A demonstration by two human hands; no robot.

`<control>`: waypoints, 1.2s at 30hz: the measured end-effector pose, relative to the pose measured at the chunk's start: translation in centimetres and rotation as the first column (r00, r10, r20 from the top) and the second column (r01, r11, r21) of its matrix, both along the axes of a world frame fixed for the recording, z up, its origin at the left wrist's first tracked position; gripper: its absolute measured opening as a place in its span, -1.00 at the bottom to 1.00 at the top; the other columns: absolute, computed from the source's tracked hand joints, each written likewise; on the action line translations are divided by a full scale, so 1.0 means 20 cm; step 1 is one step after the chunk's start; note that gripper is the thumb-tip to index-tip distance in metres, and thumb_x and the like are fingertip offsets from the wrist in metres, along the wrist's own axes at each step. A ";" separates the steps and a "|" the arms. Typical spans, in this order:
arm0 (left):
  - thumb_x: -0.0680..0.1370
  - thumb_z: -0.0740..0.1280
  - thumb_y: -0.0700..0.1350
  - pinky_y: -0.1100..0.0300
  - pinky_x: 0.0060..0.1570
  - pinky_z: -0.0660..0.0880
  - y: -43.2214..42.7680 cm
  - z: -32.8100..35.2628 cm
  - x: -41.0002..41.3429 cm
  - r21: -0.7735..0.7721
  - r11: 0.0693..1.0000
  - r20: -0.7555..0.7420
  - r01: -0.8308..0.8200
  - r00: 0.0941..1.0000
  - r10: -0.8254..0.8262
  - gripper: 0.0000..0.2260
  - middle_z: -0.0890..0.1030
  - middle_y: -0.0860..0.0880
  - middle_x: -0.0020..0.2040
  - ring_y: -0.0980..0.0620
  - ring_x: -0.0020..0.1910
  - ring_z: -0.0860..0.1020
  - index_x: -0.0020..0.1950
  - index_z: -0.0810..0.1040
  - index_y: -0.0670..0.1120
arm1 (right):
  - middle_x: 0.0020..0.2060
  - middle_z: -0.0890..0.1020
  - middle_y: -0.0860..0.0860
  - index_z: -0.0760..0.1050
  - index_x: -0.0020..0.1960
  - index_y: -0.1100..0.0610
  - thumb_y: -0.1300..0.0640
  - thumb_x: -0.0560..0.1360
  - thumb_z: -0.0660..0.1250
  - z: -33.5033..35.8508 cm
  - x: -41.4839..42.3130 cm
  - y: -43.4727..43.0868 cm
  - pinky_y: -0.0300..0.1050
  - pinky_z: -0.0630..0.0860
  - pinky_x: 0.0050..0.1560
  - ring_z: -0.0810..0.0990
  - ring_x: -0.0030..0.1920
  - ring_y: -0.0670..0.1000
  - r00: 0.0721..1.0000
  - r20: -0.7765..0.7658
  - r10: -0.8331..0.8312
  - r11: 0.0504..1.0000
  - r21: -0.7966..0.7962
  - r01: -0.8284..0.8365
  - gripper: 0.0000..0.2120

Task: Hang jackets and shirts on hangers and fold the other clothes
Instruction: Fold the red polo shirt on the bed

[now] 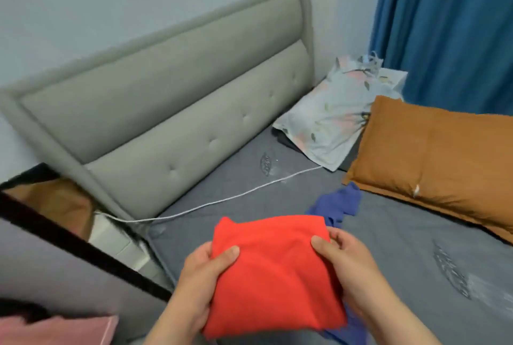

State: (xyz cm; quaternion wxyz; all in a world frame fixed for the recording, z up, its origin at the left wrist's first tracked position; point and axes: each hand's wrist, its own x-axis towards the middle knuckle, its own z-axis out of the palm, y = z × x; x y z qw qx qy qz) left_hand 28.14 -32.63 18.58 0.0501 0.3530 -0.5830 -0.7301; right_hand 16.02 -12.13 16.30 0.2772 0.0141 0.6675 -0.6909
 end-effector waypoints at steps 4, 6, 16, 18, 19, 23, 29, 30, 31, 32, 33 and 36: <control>0.24 0.54 -0.20 0.09 -0.11 0.55 -0.26 0.38 0.35 0.000 0.958 -0.156 -0.287 0.946 0.283 -0.53 0.67 -0.30 -0.02 -0.12 -0.13 0.60 0.10 0.57 -0.30 | -0.03 0.71 0.00 0.57 0.13 0.05 0.22 0.52 0.37 0.43 0.15 -0.41 0.08 0.53 0.19 0.66 0.06 0.06 0.944 -0.245 0.223 0.969 -0.052 -0.243 -0.79; 0.22 0.52 -0.16 0.04 -0.05 0.53 -0.37 0.53 0.52 -0.026 0.917 -0.218 -0.399 0.897 0.384 -0.52 0.67 -0.29 -0.02 -0.13 -0.11 0.59 0.10 0.58 -0.29 | 0.02 0.68 -0.13 0.49 0.17 -0.13 0.20 0.51 0.39 0.62 0.28 -0.59 -0.09 0.51 0.18 0.64 0.06 -0.13 0.867 -0.362 0.342 0.926 -0.026 -0.376 -0.67; 0.03 0.67 0.14 0.13 0.05 0.56 -0.50 1.04 1.22 -0.420 0.714 -0.385 -0.561 0.822 0.419 -0.15 0.68 -0.02 0.11 0.02 0.07 0.64 0.26 0.50 -0.02 | -0.02 0.71 -0.08 0.48 0.15 -0.22 0.35 0.38 0.48 1.16 0.74 -1.04 -0.19 0.54 0.08 0.67 -0.03 -0.12 0.696 -0.619 0.365 0.832 -0.117 -0.542 -0.45; -0.01 0.67 0.11 0.30 0.00 0.51 -0.48 1.11 1.33 -0.501 0.683 -0.355 -0.531 0.846 0.398 -0.09 0.66 0.02 0.14 0.10 0.09 0.63 0.29 0.46 0.00 | -0.08 0.72 0.02 0.51 0.15 -0.15 0.27 0.29 0.57 1.24 0.79 -1.06 -0.18 0.58 0.00 0.69 -0.10 -0.05 0.670 -0.607 0.427 0.759 -0.161 -0.630 -0.45; -0.01 0.64 0.08 0.36 -0.05 0.50 -0.48 1.14 1.39 -0.506 0.665 -0.358 -0.549 0.835 0.418 -0.13 0.67 0.04 0.11 0.13 0.06 0.64 0.27 0.47 -0.01 | -0.11 0.73 0.05 0.50 0.18 -0.11 0.26 0.28 0.58 1.28 0.83 -1.07 -0.24 0.58 -0.06 0.69 -0.15 -0.04 0.655 -0.601 0.458 0.722 -0.178 -0.668 -0.44; 0.00 0.55 0.10 0.42 -0.13 0.48 -0.48 1.28 1.56 -0.517 0.518 -0.422 -0.681 0.730 0.538 -0.23 0.70 0.11 -0.01 0.20 -0.04 0.65 0.20 0.51 0.04 | -0.17 0.73 0.06 0.45 0.21 -0.12 0.49 0.41 0.38 1.42 0.96 -1.14 -0.32 0.56 -0.16 0.68 -0.21 -0.05 0.574 -0.657 0.489 0.667 -0.141 -0.731 -0.41; 0.29 0.59 -0.16 0.33 -0.02 0.45 -0.59 1.54 1.63 -0.520 0.174 -0.571 -0.837 0.491 0.658 -0.44 0.59 0.20 0.00 0.29 -0.04 0.56 0.23 0.51 0.08 | 0.07 0.65 -0.21 0.40 0.16 -0.35 0.32 0.40 0.47 1.71 1.19 -1.37 -0.41 0.47 0.04 0.61 0.01 -0.27 0.472 -0.829 0.299 0.768 -0.084 -0.635 -0.36; 0.31 0.57 -0.19 0.29 -0.01 0.44 -0.61 1.57 1.62 -0.506 0.133 -0.593 -0.852 0.456 0.664 -0.47 0.57 0.25 -0.02 0.32 -0.06 0.53 0.22 0.51 0.09 | 0.13 0.60 -0.24 0.38 0.19 -0.34 0.31 0.41 0.46 1.75 1.24 -1.41 -0.41 0.43 0.05 0.57 0.05 -0.28 0.455 -0.851 0.264 0.785 -0.084 -0.613 -0.37; 0.33 0.55 -0.21 0.31 -0.04 0.42 -0.63 1.60 1.62 -0.494 0.109 -0.611 -0.863 0.434 0.662 -0.48 0.54 0.30 -0.05 0.38 -0.08 0.50 0.19 0.48 0.13 | 0.16 0.56 -0.24 0.38 0.23 -0.30 0.32 0.42 0.44 1.79 1.27 -1.44 -0.37 0.39 0.08 0.54 0.08 -0.27 0.438 -0.867 0.237 0.800 -0.082 -0.594 -0.38; 0.34 0.53 -0.23 0.32 -0.06 0.41 -0.66 1.62 1.61 -0.480 0.085 -0.631 -0.873 0.411 0.658 -0.49 0.52 0.33 -0.06 0.41 -0.09 0.48 0.17 0.46 0.16 | 0.17 0.53 -0.23 0.38 0.30 -0.24 0.32 0.43 0.42 1.83 1.31 -1.48 -0.31 0.36 0.12 0.51 0.10 -0.23 0.428 -0.877 0.219 0.812 -0.080 -0.578 -0.39; 0.35 0.52 -0.24 0.31 -0.04 0.42 -0.69 1.63 1.60 -0.461 0.058 -0.654 -0.886 0.383 0.653 -0.49 0.53 0.32 -0.05 0.40 -0.08 0.49 0.16 0.46 0.17 | 0.17 0.52 -0.20 0.38 0.36 -0.18 0.32 0.44 0.40 1.86 1.34 -1.51 -0.25 0.34 0.14 0.49 0.12 -0.18 0.420 -0.883 0.209 0.824 -0.072 -0.562 -0.38; 0.36 0.51 -0.20 0.16 0.13 0.47 -0.79 1.68 1.59 -0.430 -0.021 -0.685 -0.903 0.311 0.658 -0.49 0.61 0.22 0.04 0.21 0.00 0.57 0.20 0.49 0.21 | 0.25 0.53 -0.12 0.33 0.43 -0.14 0.27 0.45 0.38 1.91 1.39 -1.63 -0.16 0.36 0.17 0.51 0.21 -0.04 0.369 -0.908 0.200 0.846 -0.031 -0.533 -0.36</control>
